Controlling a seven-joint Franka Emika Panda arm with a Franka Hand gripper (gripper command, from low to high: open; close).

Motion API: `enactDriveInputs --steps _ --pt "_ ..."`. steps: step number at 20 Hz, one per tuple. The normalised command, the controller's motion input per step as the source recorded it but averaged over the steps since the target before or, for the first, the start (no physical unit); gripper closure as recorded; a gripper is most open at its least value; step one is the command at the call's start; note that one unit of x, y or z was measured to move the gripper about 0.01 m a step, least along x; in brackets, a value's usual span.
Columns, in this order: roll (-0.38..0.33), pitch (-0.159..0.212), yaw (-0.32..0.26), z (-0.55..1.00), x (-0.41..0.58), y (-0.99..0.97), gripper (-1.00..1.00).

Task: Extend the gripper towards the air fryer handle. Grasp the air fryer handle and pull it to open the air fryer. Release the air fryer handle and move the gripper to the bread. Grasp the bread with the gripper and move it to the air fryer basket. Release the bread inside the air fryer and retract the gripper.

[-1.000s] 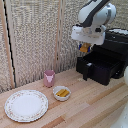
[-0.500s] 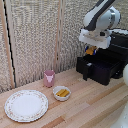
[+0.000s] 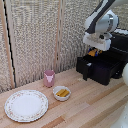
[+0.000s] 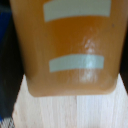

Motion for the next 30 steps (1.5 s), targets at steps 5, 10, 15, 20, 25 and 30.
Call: enactDriveInputs --steps 5,10,15,20,25,30 --pt "0.034 0.145 0.036 -0.17 0.282 -0.59 1.0" --pt "0.005 0.022 0.057 -0.23 0.258 -0.21 1.0" --pt "0.0 -0.004 0.042 -0.18 0.19 -0.16 1.0" --pt "-0.028 0.0 0.087 -0.16 0.087 -0.21 1.0" --pt "-0.029 0.0 0.029 -0.02 0.013 -0.07 -1.0" --pt "-0.014 -0.001 -0.014 0.28 0.009 0.0 -1.0"
